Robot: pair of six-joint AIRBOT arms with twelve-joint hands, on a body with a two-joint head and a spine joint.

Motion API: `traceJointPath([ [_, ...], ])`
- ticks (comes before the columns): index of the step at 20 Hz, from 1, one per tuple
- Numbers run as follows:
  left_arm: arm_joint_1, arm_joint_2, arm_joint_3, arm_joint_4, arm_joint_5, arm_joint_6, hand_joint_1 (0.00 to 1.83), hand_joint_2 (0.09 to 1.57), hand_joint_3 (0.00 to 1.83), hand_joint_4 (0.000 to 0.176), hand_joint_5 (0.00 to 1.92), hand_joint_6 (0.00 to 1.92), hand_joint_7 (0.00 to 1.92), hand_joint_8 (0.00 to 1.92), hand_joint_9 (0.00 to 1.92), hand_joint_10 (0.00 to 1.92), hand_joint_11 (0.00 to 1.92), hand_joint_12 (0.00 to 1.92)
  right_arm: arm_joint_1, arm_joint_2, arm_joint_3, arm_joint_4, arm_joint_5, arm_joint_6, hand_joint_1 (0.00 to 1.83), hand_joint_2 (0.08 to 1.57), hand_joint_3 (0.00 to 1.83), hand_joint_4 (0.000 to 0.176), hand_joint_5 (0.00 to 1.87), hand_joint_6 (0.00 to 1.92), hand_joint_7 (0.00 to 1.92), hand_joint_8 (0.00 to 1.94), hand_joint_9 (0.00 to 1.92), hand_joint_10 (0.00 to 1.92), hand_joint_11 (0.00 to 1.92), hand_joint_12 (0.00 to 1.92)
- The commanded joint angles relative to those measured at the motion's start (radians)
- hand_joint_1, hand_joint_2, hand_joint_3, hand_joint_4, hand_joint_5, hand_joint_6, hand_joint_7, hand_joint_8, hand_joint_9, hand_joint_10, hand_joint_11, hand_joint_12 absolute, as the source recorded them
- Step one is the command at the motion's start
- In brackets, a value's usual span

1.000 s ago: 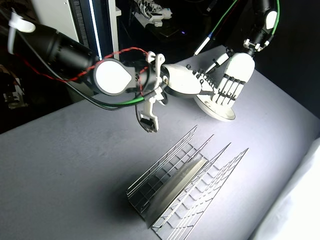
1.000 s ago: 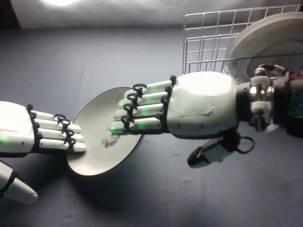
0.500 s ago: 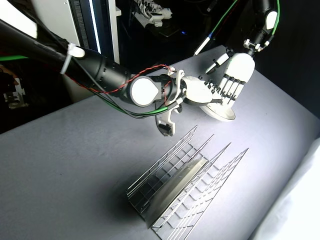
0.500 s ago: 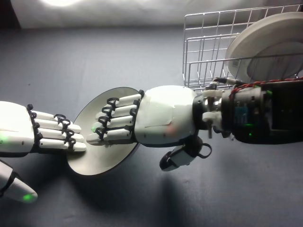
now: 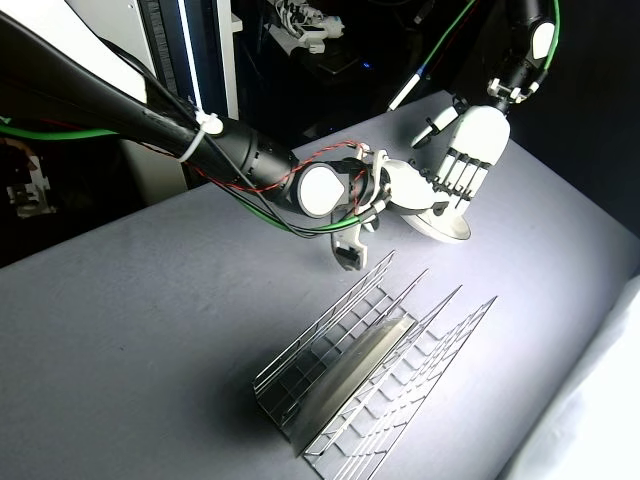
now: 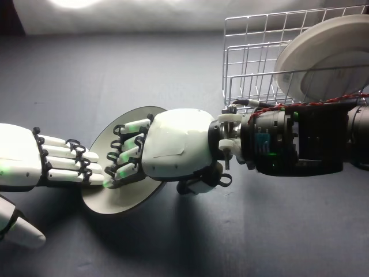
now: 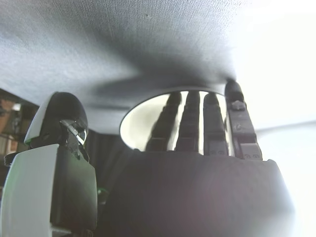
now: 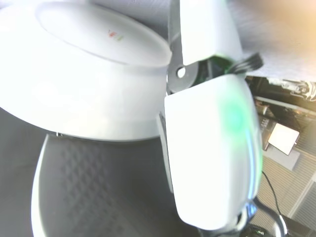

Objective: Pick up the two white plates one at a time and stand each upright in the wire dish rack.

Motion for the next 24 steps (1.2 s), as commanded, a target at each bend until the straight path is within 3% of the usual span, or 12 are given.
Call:
traceJointPath([
  [1, 0.002, -0.018, 0.001, 0.018, -0.007, -0.006, 0.00, 1.17, 0.00, 0.000, 0.03, 0.00, 0.03, 0.00, 0.05, 0.01, 0.07, 0.03, 0.005, -0.002, 0.005, 0.023, 0.074, -0.005, 1.48, 0.93, 0.00, 0.000, 0.61, 0.03, 0.60, 0.02, 0.55, 0.04, 0.16, 1.12],
  [4, 0.002, -0.018, 0.001, 0.018, -0.007, -0.006, 0.00, 1.17, 0.00, 0.000, 0.02, 0.00, 0.04, 0.00, 0.05, 0.00, 0.06, 0.03, 0.003, -0.003, 0.008, 0.025, 0.075, -0.006, 1.51, 1.00, 0.01, 0.000, 0.83, 0.03, 0.85, 0.01, 0.85, 0.05, 0.50, 1.03],
  [5, 0.002, -0.018, 0.001, 0.018, -0.007, -0.006, 0.00, 1.17, 0.00, 0.000, 0.02, 0.00, 0.03, 0.00, 0.03, 0.00, 0.05, 0.02, 0.002, -0.003, 0.008, 0.025, 0.075, -0.006, 1.49, 1.09, 0.00, 0.000, 0.88, 0.84, 0.95, 0.59, 0.98, 0.75, 0.83, 1.38],
  [6, 0.002, -0.018, 0.001, 0.018, -0.007, -0.006, 0.00, 1.17, 0.00, 0.000, 0.00, 0.00, 0.01, 0.00, 0.02, 0.00, 0.04, 0.02, 0.002, -0.002, 0.008, 0.025, 0.077, -0.006, 1.49, 1.10, 0.00, 0.000, 0.87, 1.01, 0.95, 0.74, 1.00, 0.92, 0.88, 1.49],
  [7, 0.003, -0.017, 0.001, 0.018, -0.007, -0.007, 0.00, 1.16, 0.00, 0.000, 0.02, 0.01, 0.03, 0.01, 0.04, 0.01, 0.05, 0.02, 0.002, -0.002, 0.008, 0.025, 0.080, -0.007, 1.49, 1.07, 0.00, 0.000, 1.00, 0.88, 1.11, 0.51, 1.08, 0.83, 0.87, 1.51],
  [8, 0.003, -0.017, 0.001, 0.018, -0.007, -0.007, 0.00, 1.17, 0.00, 0.000, 0.03, 0.01, 0.03, 0.01, 0.04, 0.01, 0.05, 0.02, 0.002, -0.002, 0.008, 0.025, 0.082, -0.009, 1.49, 1.08, 0.00, 0.000, 0.98, 0.94, 1.03, 0.68, 1.05, 0.90, 0.82, 1.53],
  [9, 0.003, -0.017, 0.001, 0.018, -0.007, -0.007, 0.00, 1.16, 0.00, 0.000, 0.02, 0.01, 0.02, 0.01, 0.04, 0.01, 0.05, 0.02, 0.002, -0.002, 0.008, 0.025, 0.084, -0.009, 1.49, 1.07, 0.00, 0.000, 1.01, 0.90, 1.06, 0.65, 1.08, 0.86, 0.83, 1.51],
  [10, 0.004, -0.017, 0.001, 0.018, -0.007, -0.009, 0.00, 1.15, 0.00, 0.000, 0.02, 0.01, 0.02, 0.00, 0.03, 0.00, 0.05, 0.02, 0.001, -0.002, 0.008, 0.025, 0.084, -0.009, 1.41, 1.07, 0.00, 0.000, 1.02, 0.94, 1.07, 0.66, 1.07, 0.96, 0.85, 1.27],
  [11, 0.003, -0.016, 0.001, 0.018, -0.007, -0.011, 0.00, 1.15, 0.00, 0.000, 0.02, 0.01, 0.02, 0.00, 0.04, 0.01, 0.06, 0.03, 0.001, -0.001, 0.008, 0.025, 0.085, -0.009, 1.40, 1.05, 0.00, 0.000, 1.04, 0.87, 1.12, 0.65, 1.07, 0.99, 0.86, 1.23],
  [14, -0.022, -0.007, 0.000, 0.018, -0.013, -0.018, 0.00, 1.18, 0.01, 0.000, 0.03, 0.01, 0.03, 0.01, 0.03, 0.01, 0.04, 0.02, 0.000, 0.000, 0.008, 0.025, 0.100, -0.010, 1.39, 1.06, 0.00, 0.000, 1.02, 0.91, 1.11, 0.66, 1.06, 1.01, 0.83, 1.22],
  [20, -0.222, 0.043, -0.018, 0.020, -0.023, -0.021, 0.00, 1.17, 0.00, 0.000, 0.02, 0.00, 0.02, 0.00, 0.03, 0.00, 0.04, 0.02, 0.009, 0.018, 0.000, 0.025, 0.139, -0.010, 1.39, 1.06, 0.00, 0.000, 1.02, 0.92, 1.11, 0.65, 1.05, 1.01, 0.83, 1.22],
  [24, -0.367, 0.071, -0.032, 0.069, -0.028, -0.034, 0.00, 1.17, 0.00, 0.000, 0.02, 0.00, 0.02, 0.00, 0.03, 0.00, 0.03, 0.02, 0.037, 0.071, -0.060, 0.063, 0.151, -0.010, 1.39, 1.05, 0.00, 0.000, 1.05, 0.86, 1.14, 0.62, 1.06, 1.00, 0.81, 1.25],
])
